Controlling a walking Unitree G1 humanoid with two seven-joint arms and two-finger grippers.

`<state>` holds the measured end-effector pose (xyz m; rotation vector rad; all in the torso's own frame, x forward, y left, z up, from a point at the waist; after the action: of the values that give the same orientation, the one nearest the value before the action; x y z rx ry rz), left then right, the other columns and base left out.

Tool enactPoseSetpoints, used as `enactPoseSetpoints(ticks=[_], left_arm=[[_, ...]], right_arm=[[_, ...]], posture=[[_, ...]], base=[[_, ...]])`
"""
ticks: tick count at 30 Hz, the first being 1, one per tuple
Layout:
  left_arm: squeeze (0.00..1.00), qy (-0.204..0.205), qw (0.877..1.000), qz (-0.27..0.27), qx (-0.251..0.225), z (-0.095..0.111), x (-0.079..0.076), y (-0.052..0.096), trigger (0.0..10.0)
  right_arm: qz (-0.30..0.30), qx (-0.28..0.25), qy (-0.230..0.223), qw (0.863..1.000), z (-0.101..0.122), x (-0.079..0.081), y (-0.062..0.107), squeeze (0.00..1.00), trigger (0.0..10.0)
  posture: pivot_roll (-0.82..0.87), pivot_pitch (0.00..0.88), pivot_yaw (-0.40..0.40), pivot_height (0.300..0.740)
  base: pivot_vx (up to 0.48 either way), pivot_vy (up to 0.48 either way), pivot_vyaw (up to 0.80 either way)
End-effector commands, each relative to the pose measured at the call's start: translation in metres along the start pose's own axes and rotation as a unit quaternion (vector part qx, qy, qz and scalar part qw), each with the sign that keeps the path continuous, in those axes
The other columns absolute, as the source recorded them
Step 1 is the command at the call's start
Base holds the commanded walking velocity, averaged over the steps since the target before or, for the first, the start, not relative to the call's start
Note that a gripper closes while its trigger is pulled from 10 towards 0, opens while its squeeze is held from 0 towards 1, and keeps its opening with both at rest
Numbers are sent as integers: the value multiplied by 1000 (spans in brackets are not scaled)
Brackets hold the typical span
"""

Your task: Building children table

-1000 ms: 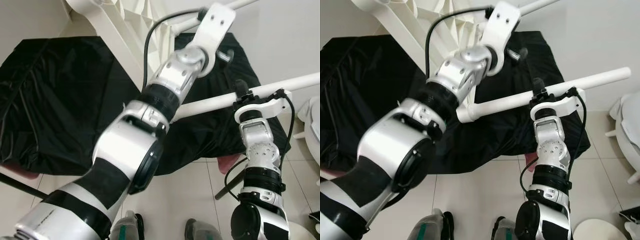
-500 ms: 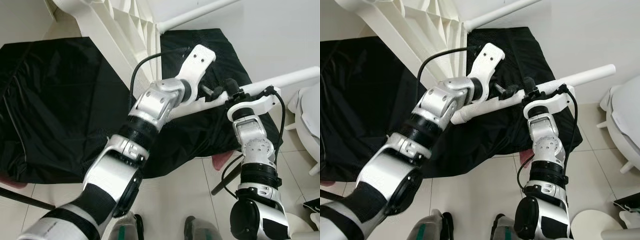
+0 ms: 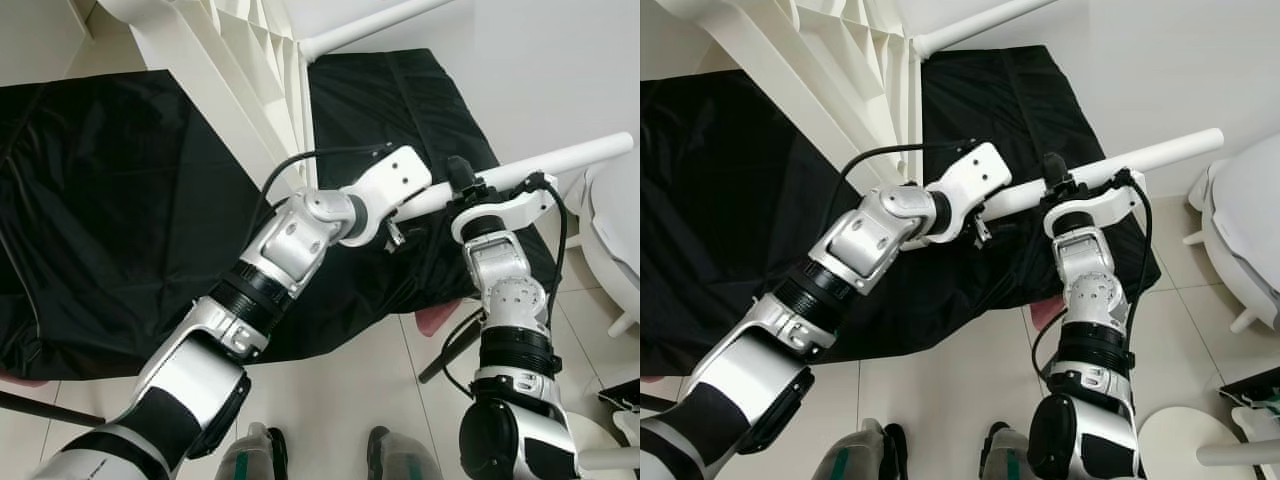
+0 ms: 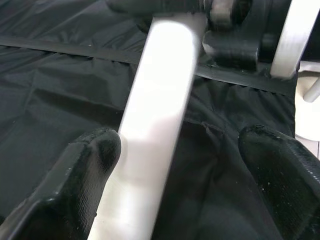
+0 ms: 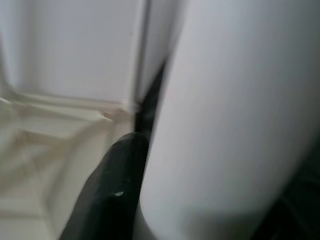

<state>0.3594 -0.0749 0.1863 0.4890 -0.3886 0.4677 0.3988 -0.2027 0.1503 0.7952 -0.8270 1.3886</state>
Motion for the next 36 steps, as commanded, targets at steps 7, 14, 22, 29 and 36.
enactPoseSetpoints(ticks=[7, 14, 22, 29, 36], left_arm=[[0, -27, 997, 62, 36, -5, 13, -5, 10000], [0, -43, 996, 74, 38, 2, 14, -8, 10000], [0, -72, 996, 40, 17, 7, 1, -10, 10000], [0, -122, 992, 5, 28, -4, -16, -15, 10000], [0, -155, 987, 5, 50, -14, -23, -22, 10000]], right_arm=[[-130, 84, 10, 988, -47, -69, 23, 1000, 10000], [-124, 89, 6, 988, -51, -66, 24, 1000, 10000], [-111, 90, 8, 990, -53, -58, 22, 741, 10000], [-102, 89, 5, 991, -50, -53, 21, 1000, 10000], [-98, 89, 2, 991, -50, -48, 22, 1000, 10000]], posture=[[37, 140, 62, 740], [41, 145, 64, 740], [34, 146, 66, 740], [32, 146, 57, 740], [25, 147, 55, 740]], base=[[0, 0, 0], [0, 0, 0], [0, 0, 0], [0, 0, 0], [0, 0, 0]])
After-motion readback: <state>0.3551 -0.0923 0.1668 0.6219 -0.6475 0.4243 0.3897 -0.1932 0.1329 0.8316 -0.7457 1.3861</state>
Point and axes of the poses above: a point about 5 cm out from each wrist's last joint towards the gripper, its own y axis pointing back from the gripper into the wrist, its own z axis along the axis of the wrist's last joint, x = y × z, the point moved 6 cm from there along -y, pointing out of the wrist towards the gripper, and after that the axes turned 8 degrees about -y, right-handed, at the moved point
